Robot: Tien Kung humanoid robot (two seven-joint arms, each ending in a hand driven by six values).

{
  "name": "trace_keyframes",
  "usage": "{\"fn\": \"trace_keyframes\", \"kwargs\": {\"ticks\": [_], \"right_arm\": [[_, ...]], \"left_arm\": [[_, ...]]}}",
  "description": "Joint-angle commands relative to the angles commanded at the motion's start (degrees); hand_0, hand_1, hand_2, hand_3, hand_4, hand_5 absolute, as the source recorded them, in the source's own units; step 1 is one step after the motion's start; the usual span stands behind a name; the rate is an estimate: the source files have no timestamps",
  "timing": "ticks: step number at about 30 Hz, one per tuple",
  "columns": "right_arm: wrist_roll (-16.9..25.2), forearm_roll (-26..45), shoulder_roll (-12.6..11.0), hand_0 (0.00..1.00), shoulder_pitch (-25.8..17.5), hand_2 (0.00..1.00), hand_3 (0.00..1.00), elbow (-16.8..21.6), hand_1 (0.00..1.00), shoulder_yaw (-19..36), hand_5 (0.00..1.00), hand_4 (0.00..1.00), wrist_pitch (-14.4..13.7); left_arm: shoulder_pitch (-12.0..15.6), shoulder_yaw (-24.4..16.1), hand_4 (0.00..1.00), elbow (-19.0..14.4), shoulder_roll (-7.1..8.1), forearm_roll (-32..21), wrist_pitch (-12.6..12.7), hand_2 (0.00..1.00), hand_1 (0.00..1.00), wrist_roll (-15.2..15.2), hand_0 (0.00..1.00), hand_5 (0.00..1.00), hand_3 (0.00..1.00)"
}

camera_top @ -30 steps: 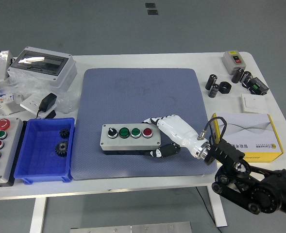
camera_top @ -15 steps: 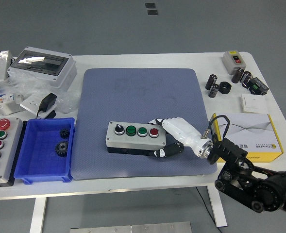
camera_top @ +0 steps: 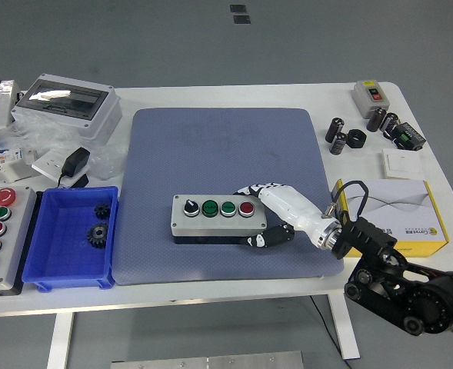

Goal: Pick up the button,place it on the desk,press the button,press the button

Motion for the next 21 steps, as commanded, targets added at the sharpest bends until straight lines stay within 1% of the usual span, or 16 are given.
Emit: {"fn": "trace_keyframes", "kwargs": {"ticks": [4, 5, 10, 11, 16, 17, 21], "right_arm": [[0.2, 0.6, -0.3, 0.872, 0.0, 0.841, 0.88, 0.3, 0.825, -0.2, 0.06, 0.539, 0.2], [0.2, 0.8, -0.4, 0.885, 0.0, 0.848, 0.889, 0.4, 0.835, -0.1, 0.083, 0.563, 0.3], [0.2, 1.5, -0.9, 0.885, -0.2, 0.848, 0.889, 0.9, 0.835, 0.4, 0.083, 0.563, 1.3], [0.2, 1.7, -1.0, 0.889, -0.2, 0.852, 0.895, 1.0, 0.838, 0.5, 0.093, 0.572, 1.5], [0.3, 2.7, -2.0, 0.889, -0.3, 0.852, 0.895, 2.3, 0.838, 0.9, 0.093, 0.572, 2.2], [0.3, 2.9, -2.3, 0.892, -0.3, 0.856, 0.906, 2.5, 0.839, 0.8, 0.122, 0.592, 2.3], [0.3, 3.7, -3.1, 0.892, -0.3, 0.856, 0.906, 3.3, 0.839, 0.6, 0.122, 0.592, 2.6]], "left_arm": [[0.0, 0.0, 0.609, 0.0, 0.01, 0.0, 0.0, 0.553, 0.605, 0.0, 0.614, 0.338, 0.606], [0.0, 0.0, 0.606, 0.0, 0.01, 0.0, 0.0, 0.552, 0.605, 0.0, 0.614, 0.33, 0.605], [0.0, -0.1, 0.606, 0.0, -0.01, 0.3, -0.1, 0.552, 0.605, 0.0, 0.614, 0.33, 0.605], [0.0, -0.2, 0.582, 0.0, -0.02, 0.3, -0.1, 0.55, 0.605, -0.1, 0.614, 0.314, 0.601], [0.0, -0.3, 0.582, 0.0, -0.04, 0.6, -0.2, 0.55, 0.605, -0.2, 0.614, 0.314, 0.601], [0.0, -0.3, 0.58, 0.0, -0.04, 0.6, -0.2, 0.548, 0.604, -0.2, 0.613, 0.3, 0.599], [-0.1, -0.3, 0.58, 0.0, -0.05, 0.7, -0.3, 0.548, 0.604, -0.2, 0.613, 0.3, 0.599]]}}
